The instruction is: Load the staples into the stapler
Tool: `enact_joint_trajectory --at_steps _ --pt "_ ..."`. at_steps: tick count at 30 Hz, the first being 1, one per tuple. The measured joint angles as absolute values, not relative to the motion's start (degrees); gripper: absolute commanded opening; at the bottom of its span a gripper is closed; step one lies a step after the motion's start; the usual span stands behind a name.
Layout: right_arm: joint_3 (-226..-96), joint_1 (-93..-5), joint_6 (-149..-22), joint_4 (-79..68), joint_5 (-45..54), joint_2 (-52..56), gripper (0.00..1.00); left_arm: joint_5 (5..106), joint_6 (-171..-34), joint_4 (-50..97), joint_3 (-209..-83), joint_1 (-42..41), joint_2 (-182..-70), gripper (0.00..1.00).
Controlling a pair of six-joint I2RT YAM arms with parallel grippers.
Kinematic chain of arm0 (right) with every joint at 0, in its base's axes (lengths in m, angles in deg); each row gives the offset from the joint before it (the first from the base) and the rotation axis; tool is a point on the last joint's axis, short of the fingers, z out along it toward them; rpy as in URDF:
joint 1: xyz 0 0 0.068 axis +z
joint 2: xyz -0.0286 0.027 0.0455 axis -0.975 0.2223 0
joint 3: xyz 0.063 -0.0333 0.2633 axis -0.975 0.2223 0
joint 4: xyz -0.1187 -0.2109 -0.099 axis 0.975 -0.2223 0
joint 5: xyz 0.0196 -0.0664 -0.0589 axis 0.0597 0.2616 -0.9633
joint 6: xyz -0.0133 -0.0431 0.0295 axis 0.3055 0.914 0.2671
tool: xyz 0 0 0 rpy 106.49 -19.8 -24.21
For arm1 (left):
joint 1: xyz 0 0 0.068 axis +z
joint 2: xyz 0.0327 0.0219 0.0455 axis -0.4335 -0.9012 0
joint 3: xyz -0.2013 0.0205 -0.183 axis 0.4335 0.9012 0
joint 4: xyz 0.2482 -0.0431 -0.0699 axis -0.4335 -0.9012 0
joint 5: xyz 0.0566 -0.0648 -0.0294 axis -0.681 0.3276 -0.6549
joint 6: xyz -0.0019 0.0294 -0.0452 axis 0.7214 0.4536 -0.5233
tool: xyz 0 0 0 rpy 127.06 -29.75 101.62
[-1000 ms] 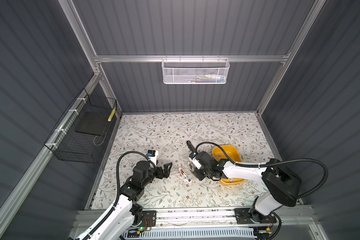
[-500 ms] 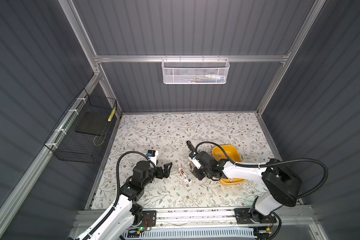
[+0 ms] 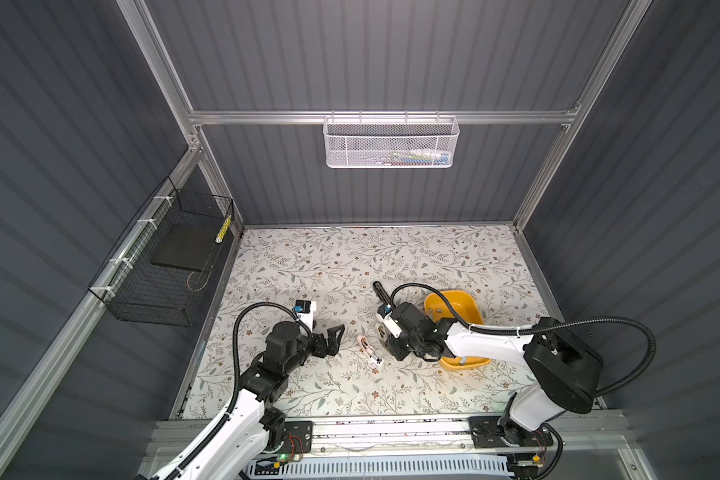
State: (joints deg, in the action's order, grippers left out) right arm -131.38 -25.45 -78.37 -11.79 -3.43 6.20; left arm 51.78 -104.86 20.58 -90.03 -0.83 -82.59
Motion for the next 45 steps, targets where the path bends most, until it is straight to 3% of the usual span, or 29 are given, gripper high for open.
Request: enact_joint_trajectory --at_steps 45 --pt "-131.4 -24.4 -80.6 -11.9 -5.9 6.5 0.10 51.8 -104.9 20.6 -90.0 -0.8 -82.6 1.00"
